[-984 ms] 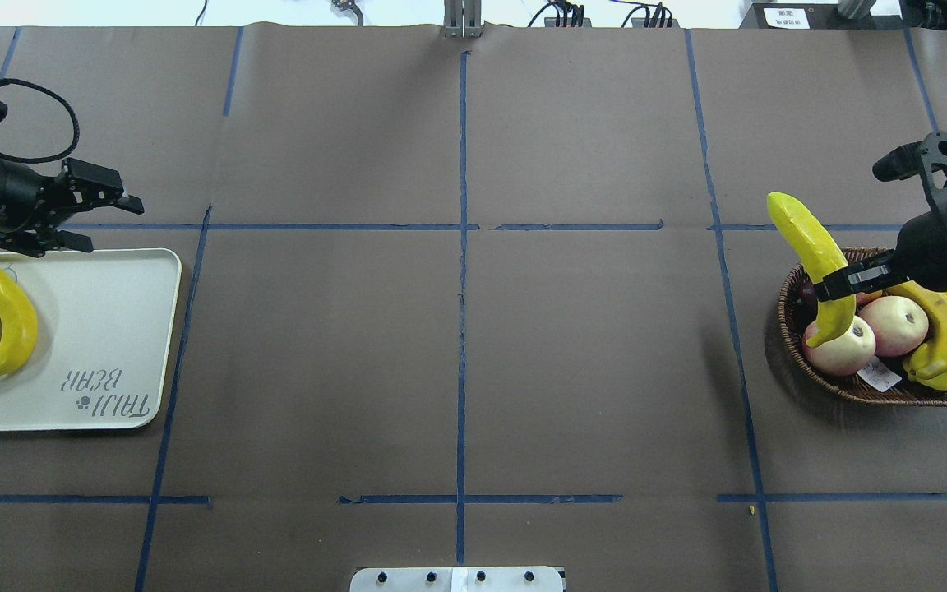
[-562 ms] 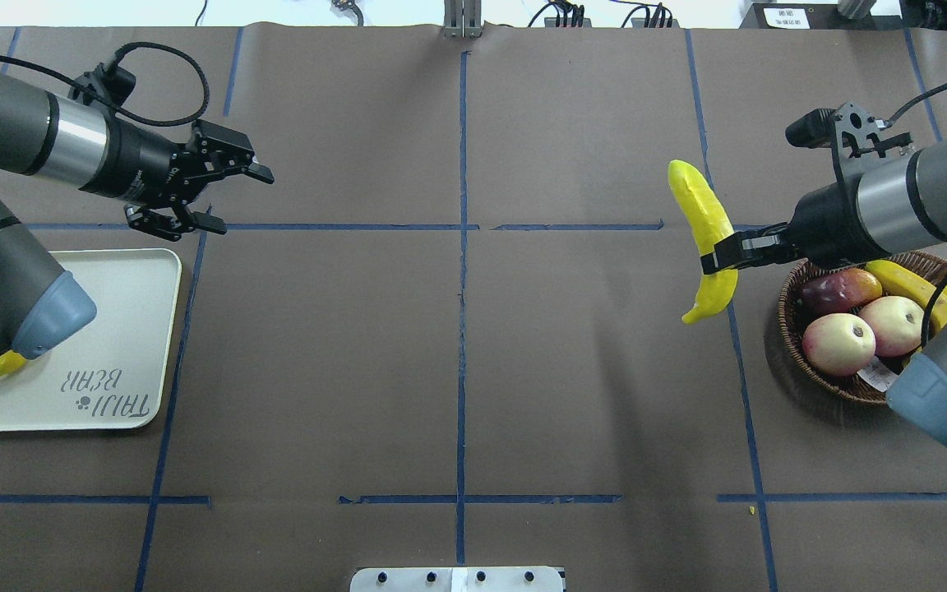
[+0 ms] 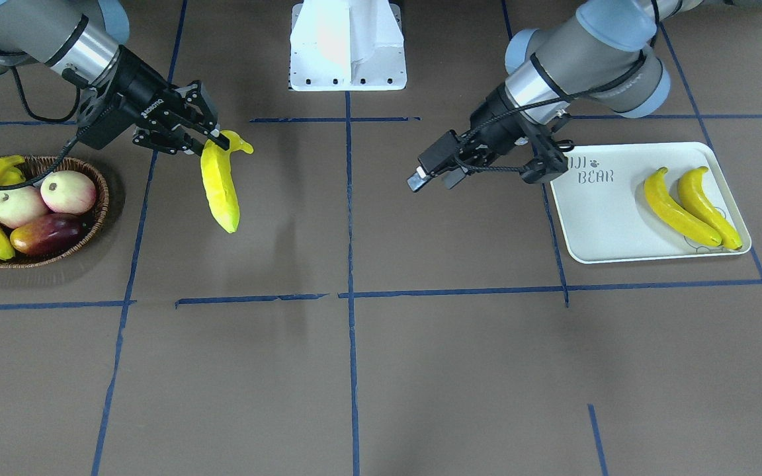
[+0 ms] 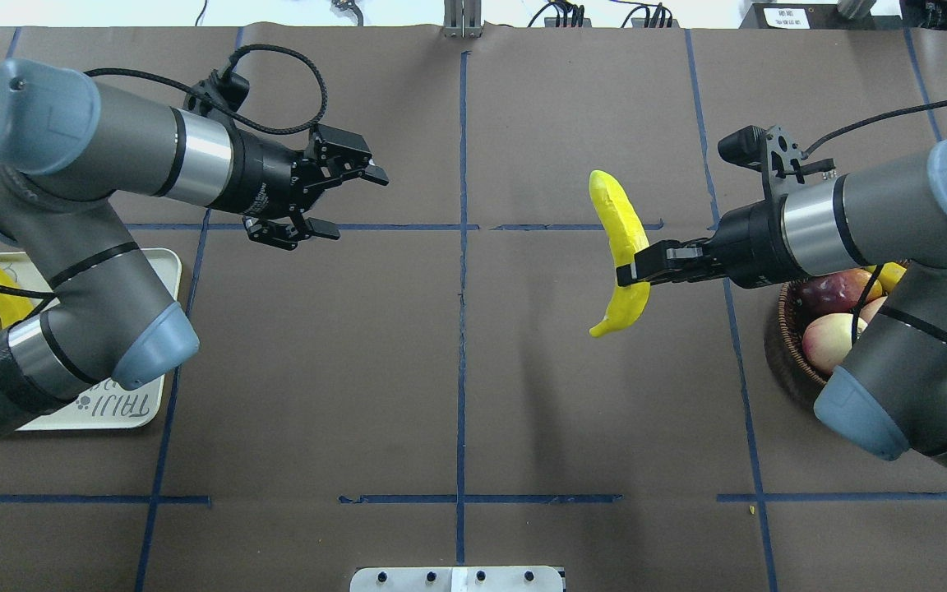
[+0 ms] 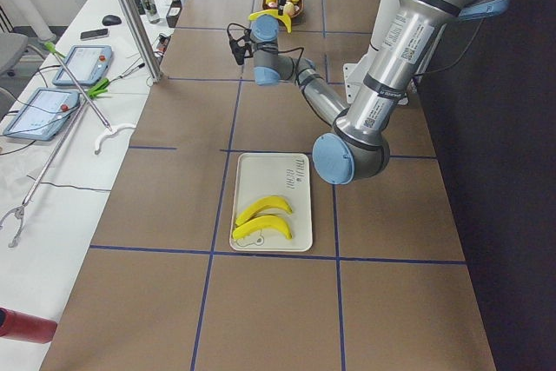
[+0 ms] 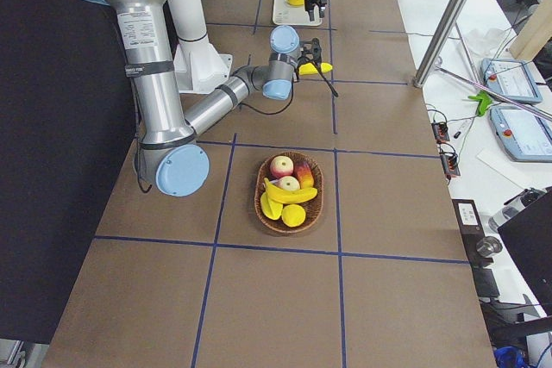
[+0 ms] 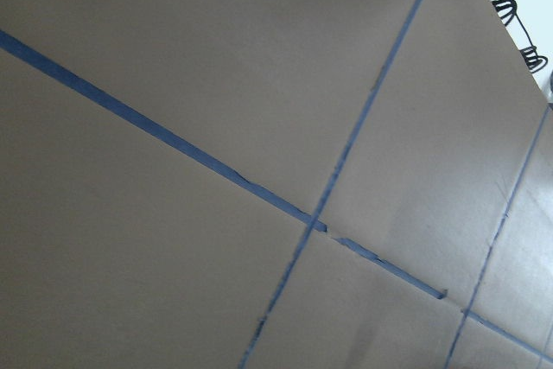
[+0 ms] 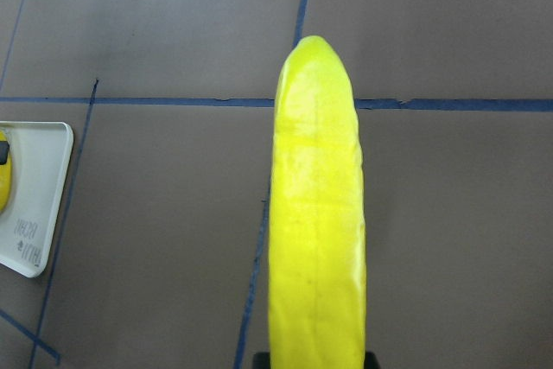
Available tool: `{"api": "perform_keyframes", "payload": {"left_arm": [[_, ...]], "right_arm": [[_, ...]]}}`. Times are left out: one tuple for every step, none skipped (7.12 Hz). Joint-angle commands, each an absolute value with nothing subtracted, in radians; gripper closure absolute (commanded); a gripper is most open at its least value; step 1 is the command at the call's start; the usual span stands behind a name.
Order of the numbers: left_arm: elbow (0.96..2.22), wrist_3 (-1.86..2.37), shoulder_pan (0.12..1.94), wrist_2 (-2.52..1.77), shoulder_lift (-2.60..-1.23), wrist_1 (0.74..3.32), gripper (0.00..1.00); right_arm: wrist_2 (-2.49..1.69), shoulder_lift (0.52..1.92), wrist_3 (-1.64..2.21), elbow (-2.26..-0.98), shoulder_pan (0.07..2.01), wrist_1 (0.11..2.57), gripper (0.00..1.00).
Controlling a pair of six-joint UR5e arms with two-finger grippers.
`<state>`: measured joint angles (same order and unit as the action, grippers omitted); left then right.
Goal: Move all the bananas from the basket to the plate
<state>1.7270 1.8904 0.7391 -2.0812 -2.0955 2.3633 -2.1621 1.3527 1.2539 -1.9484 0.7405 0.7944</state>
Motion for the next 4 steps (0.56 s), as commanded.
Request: {"api": "perform_keyframes", "payload": {"left_arm": [[1.729, 1.904, 0.675, -2.034, -2.175, 2.364, 0.0], [1.729, 1.972, 0.672, -2.03, -2.19, 2.364, 0.0], [1.729, 1.98, 0.669, -2.028, -2.197, 2.364, 0.0], [1.727, 1.98, 0.652, -2.007, -2.2, 2.362, 0.0]], "right_arm": [[-2.055, 1.299, 1.319, -1.945, 0.648, 0.769, 0.98], [-2.019, 1.278, 1.321, -1.941, 0.618, 0.769, 0.98], [-1.984, 1.252, 1.322, -1.94, 0.588, 0.769, 0.98], [-1.947, 1.217, 1.324, -1.94, 0.557, 0.772, 0.97]]}}
